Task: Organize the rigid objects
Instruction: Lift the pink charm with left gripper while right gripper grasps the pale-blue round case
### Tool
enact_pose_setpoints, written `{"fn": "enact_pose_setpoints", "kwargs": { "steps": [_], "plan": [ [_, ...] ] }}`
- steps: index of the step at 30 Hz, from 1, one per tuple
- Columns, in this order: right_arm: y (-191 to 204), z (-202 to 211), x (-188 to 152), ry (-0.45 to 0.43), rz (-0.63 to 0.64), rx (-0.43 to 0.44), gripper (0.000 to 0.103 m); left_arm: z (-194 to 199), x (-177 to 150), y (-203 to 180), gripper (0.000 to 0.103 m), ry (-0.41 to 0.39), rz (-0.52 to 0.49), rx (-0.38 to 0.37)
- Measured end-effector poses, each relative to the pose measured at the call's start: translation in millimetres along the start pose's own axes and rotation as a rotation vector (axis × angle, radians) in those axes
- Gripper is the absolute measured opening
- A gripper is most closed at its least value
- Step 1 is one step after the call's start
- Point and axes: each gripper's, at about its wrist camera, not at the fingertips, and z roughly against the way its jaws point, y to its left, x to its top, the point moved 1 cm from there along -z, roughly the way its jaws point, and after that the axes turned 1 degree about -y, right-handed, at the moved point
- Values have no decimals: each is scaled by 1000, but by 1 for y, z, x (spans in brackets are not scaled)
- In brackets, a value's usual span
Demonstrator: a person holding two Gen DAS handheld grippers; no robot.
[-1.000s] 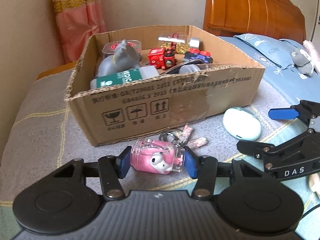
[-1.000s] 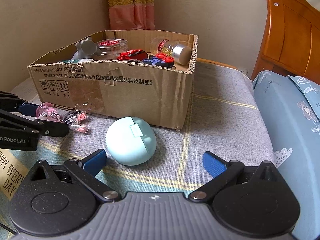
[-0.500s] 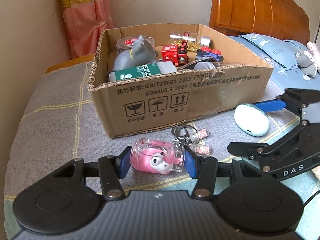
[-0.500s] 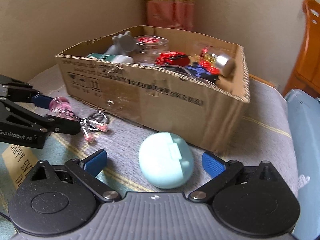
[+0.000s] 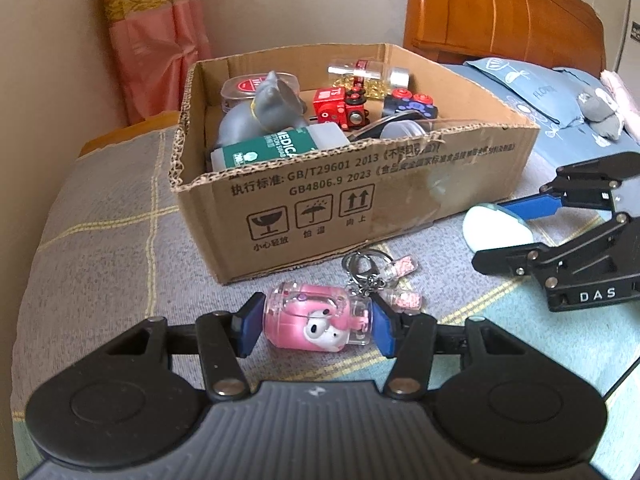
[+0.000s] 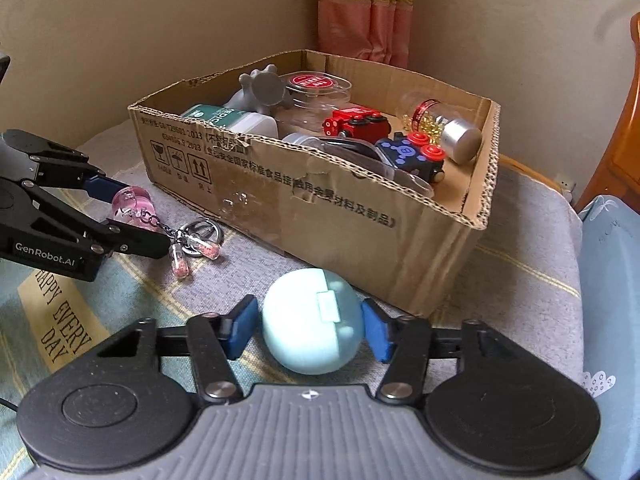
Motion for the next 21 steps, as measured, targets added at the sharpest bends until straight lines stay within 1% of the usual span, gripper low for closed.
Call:
{"fn": "enact_pose_setpoints", "kwargs": {
  "steps": [7, 12, 21],
  "plan": [
    [1, 4, -1, 24, -6, 0, 58, 5, 4, 2, 50, 53, -32, -41],
    [1, 20, -1, 21, 6, 25, 58, 18, 9, 5, 50, 80, -77, -53],
    [3, 56, 11, -9, 42, 53, 58, 48, 27, 6, 50, 81, -166, -68]
  ]
}}
